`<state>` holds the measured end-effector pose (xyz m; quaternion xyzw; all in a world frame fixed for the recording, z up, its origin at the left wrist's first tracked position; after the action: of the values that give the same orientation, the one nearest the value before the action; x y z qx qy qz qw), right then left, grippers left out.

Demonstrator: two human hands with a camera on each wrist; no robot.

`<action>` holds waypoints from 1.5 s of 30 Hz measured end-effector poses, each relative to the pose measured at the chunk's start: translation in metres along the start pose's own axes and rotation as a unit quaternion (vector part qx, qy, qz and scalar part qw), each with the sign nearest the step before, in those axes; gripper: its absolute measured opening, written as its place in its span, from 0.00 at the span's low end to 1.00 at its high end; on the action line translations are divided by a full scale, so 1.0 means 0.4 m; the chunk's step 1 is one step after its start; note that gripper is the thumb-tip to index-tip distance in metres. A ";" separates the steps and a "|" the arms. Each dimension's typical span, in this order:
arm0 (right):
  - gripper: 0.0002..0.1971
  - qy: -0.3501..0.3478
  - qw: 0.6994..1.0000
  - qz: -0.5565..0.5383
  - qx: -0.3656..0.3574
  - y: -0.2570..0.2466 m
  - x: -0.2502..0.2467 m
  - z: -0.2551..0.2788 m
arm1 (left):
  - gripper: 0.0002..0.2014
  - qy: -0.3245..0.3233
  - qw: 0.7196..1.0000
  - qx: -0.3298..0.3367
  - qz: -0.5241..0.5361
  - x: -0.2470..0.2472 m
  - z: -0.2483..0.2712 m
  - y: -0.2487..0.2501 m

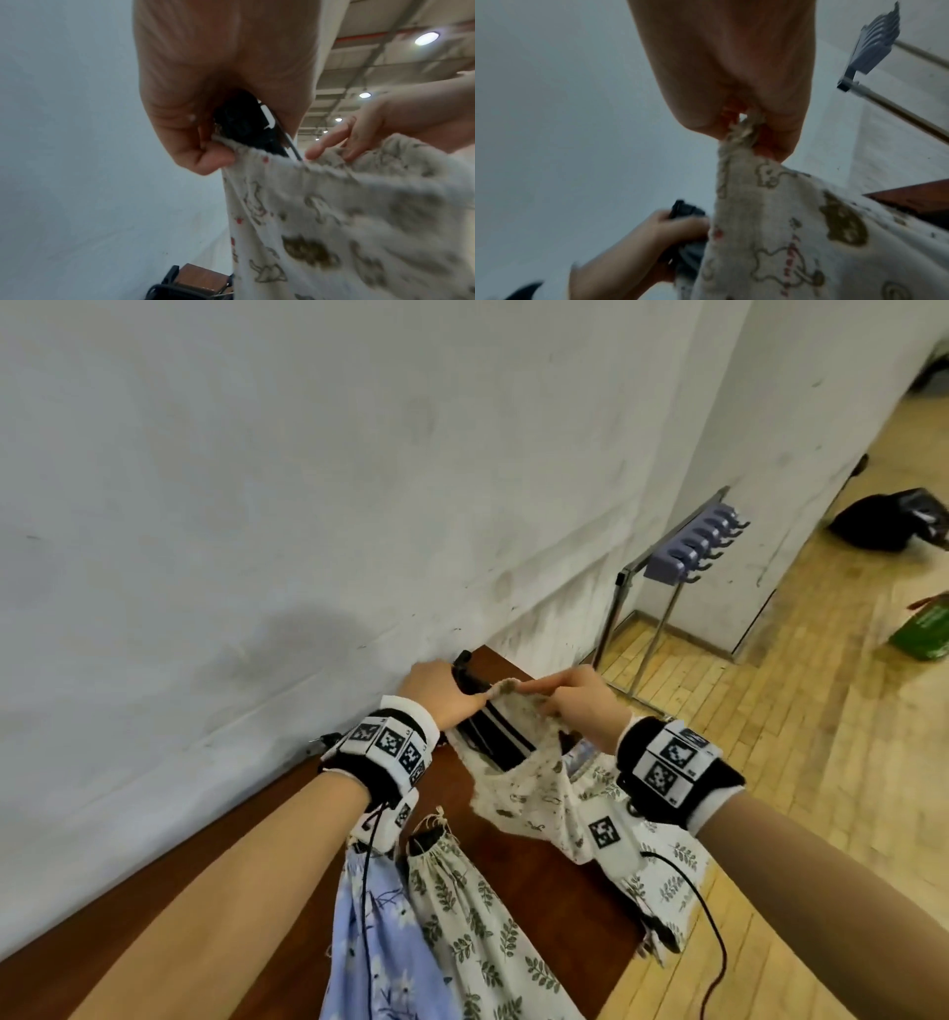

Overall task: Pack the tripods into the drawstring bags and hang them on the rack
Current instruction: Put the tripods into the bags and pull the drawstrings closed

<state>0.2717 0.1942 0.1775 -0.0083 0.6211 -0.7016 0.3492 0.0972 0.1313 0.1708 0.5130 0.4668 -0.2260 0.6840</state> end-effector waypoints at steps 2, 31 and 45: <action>0.18 0.038 0.999 0.013 0.022 0.032 -0.068 -0.003 | 0.18 0.022 0.999 -0.002 -0.032 -0.030 -0.012 -0.013; 0.31 -0.143 0.932 -0.068 0.326 0.301 0.056 0.051 | 0.20 -0.048 0.994 -0.004 -0.097 0.161 0.024 0.061; 0.18 -0.027 0.990 0.074 0.116 0.200 -0.040 -0.028 | 0.11 -0.038 0.987 0.022 -0.156 0.095 0.005 0.059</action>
<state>0.3170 0.2132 0.1116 0.0592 0.5244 -0.7411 0.4151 0.1342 0.1446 0.1495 0.4403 0.5097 -0.3595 0.6458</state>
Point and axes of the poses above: each hand's wrist, its own z-axis away from the middle knuckle, its own x-axis out of the palm, y = z × x, the point moved 6 cm from there along -z, towards the middle knuckle, and after that the axes turned 5 degrees about y, right-handed, at the moved point
